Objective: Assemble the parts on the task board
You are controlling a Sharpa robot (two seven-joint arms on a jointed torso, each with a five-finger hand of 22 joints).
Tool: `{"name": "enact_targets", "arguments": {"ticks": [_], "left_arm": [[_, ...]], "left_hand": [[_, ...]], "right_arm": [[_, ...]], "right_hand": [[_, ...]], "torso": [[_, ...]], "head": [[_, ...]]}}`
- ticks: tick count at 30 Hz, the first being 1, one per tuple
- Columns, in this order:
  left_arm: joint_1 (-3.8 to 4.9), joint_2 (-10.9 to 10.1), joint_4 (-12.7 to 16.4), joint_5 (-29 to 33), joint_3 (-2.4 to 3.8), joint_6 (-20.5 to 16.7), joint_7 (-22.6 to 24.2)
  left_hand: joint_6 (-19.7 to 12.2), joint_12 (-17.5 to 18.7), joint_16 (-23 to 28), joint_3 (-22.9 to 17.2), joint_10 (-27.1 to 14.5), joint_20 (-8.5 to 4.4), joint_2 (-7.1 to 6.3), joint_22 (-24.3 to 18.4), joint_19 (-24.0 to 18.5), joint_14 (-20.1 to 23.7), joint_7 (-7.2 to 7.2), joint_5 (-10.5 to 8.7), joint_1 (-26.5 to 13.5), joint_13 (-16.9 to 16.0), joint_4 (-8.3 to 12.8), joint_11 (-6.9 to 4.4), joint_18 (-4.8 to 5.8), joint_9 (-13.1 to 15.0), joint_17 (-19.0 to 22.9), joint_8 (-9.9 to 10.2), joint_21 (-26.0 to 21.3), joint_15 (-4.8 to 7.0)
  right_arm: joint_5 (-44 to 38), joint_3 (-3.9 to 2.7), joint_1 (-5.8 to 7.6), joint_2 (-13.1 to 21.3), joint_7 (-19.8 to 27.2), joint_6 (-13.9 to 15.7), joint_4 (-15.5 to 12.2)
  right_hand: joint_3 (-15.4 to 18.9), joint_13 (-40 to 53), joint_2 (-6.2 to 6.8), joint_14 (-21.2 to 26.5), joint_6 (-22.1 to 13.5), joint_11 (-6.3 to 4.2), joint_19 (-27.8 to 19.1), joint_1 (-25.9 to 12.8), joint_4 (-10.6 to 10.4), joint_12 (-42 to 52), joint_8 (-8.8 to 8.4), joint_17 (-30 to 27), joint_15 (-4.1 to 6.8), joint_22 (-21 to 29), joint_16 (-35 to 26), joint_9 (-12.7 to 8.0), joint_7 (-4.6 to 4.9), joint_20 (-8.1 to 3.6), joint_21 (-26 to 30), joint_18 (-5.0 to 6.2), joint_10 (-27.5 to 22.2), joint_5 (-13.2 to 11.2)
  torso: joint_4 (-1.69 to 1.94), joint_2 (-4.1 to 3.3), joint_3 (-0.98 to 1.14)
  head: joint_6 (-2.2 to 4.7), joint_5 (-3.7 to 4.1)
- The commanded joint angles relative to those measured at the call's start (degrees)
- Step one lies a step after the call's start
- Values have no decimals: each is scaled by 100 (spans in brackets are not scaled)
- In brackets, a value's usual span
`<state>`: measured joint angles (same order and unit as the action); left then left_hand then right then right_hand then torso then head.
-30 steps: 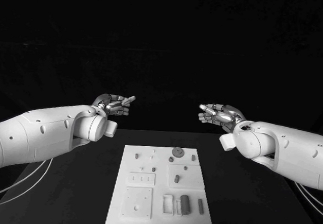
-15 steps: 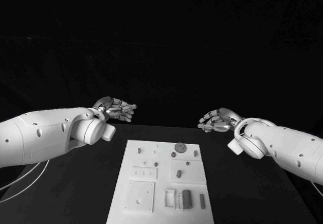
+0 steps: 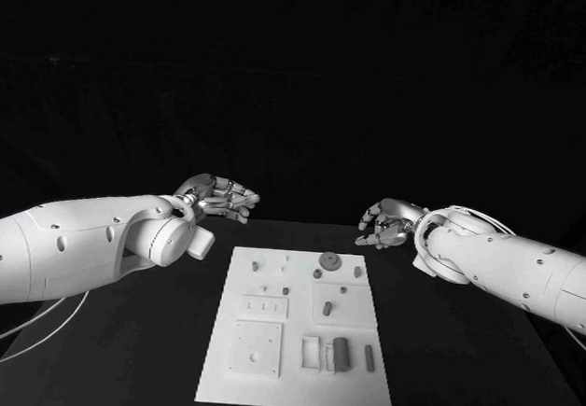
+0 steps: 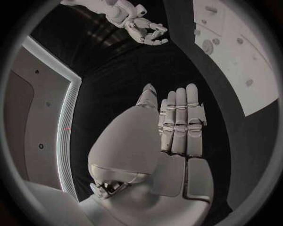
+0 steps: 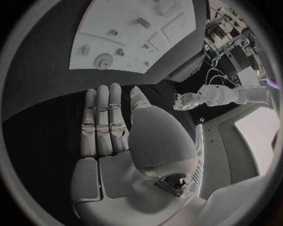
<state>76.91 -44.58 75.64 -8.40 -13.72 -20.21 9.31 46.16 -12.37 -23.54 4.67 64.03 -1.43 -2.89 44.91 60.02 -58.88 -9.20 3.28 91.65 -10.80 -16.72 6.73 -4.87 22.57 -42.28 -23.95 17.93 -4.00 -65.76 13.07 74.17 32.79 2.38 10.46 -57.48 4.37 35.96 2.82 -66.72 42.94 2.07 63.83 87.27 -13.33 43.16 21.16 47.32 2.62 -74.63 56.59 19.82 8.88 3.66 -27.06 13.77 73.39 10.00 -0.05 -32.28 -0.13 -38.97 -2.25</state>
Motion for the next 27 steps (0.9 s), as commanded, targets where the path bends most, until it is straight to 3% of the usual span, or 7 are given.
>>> {"name": "enact_targets", "arguments": {"ticks": [1, 8, 14, 16, 25, 26, 27], "left_arm": [[4, -73, 165, -67, 4, 170, 140], [6, -241, 498, -88, 5, 99, 106], [12, -406, 775, -122, 9, 67, 133], [20, -433, 830, -122, 11, 54, 140], [76, -454, 962, -138, 13, 57, 143], [78, -453, 968, -138, 13, 57, 136], [79, -450, 980, -142, 13, 59, 127]], "left_hand": [[-27, 20, -20, 36, 62, -11, -57, 24, 34, -42, -13, 0, -16, -23, 2, -17, -74, -6, -62, 31, 26, 0], [27, -43, -220, 106, 287, -127, -101, 232, 222, -200, -50, -4, -43, -196, 6, -102, -72, -3, -454, 91, 233, 116], [41, -108, -448, 142, 270, -183, -118, 490, 167, -83, -121, -3, -92, -413, 1, -120, -40, -3, -755, 168, 400, 152], [49, -134, -466, 142, 236, -178, -120, 528, 134, -49, -120, -2, -99, -454, -4, -115, -36, 0, -791, 179, 410, 148], [75, -156, -481, 135, 140, -170, -125, 583, 82, 7, -114, -3, -99, -512, 1, -93, -37, 10, -836, 190, 418, 136], [78, -159, -483, 134, 136, -169, -125, 587, 82, 7, -113, -4, -101, -516, 0, -92, -38, 11, -838, 190, 419, 136], [85, -165, -487, 134, 132, -169, -121, 595, 81, 8, -111, -4, -111, -525, -1, -92, -38, 14, -844, 189, 423, 135]], "right_arm": [[-687, -3, -7, -25, -278, 80, -43], [-1108, -5, -32, -96, -324, 160, -213], [-1256, -6, -74, -188, -351, 204, -252], [-1295, -7, -101, -229, -362, 225, -243], [-1454, -11, -199, -395, -401, 233, -185], [-1454, -11, -209, -409, -407, 225, -180], [-1466, -11, -226, -427, -417, 209, -174]], "right_hand": [[46, 670, 56, -35, 29, -11, 204, 97, -50, 821, -69, 444, 135, -189, 617, 32, -21, -141, -333, 119, -244, 26], [113, 1325, 83, -115, 72, 12, 278, 248, -244, 1767, -149, 876, 140, -203, 1424, 118, -4, -286, -1135, 123, -398, 72], [146, 1507, 59, -62, 21, 43, 198, 348, -313, 2082, -231, 1004, 108, -195, 1708, 145, 28, -337, -1511, 123, -487, 87], [152, 1533, 59, -63, 5, 52, 187, 368, -311, 2139, -253, 1021, 98, -194, 1762, 144, 37, -345, -1585, 123, -489, 92], [160, 1611, 31, -67, 54, 65, 137, 438, -315, 2358, -286, 1079, 84, -185, 1984, 169, 47, -383, -1884, 123, -496, 131], [160, 1614, 27, -72, 65, 64, 139, 438, -317, 2375, -286, 1084, 85, -185, 2005, 173, 47, -388, -1911, 123, -492, 140], [161, 1615, 24, -73, 67, 64, 137, 434, -319, 2381, -287, 1085, 85, -184, 2012, 174, 46, -389, -1920, 123, -492, 143]], "torso": [[45, -124, -20], [150, -245, -49], [150, -245, -50], [172, -268, -55], [175, -271, -57], [175, -271, -56], [205, -308, -78]], "head": [[25, -18], [54, 25], [13, 4], [-26, -7], [-69, -40], [-113, -67], [-88, -41]]}}
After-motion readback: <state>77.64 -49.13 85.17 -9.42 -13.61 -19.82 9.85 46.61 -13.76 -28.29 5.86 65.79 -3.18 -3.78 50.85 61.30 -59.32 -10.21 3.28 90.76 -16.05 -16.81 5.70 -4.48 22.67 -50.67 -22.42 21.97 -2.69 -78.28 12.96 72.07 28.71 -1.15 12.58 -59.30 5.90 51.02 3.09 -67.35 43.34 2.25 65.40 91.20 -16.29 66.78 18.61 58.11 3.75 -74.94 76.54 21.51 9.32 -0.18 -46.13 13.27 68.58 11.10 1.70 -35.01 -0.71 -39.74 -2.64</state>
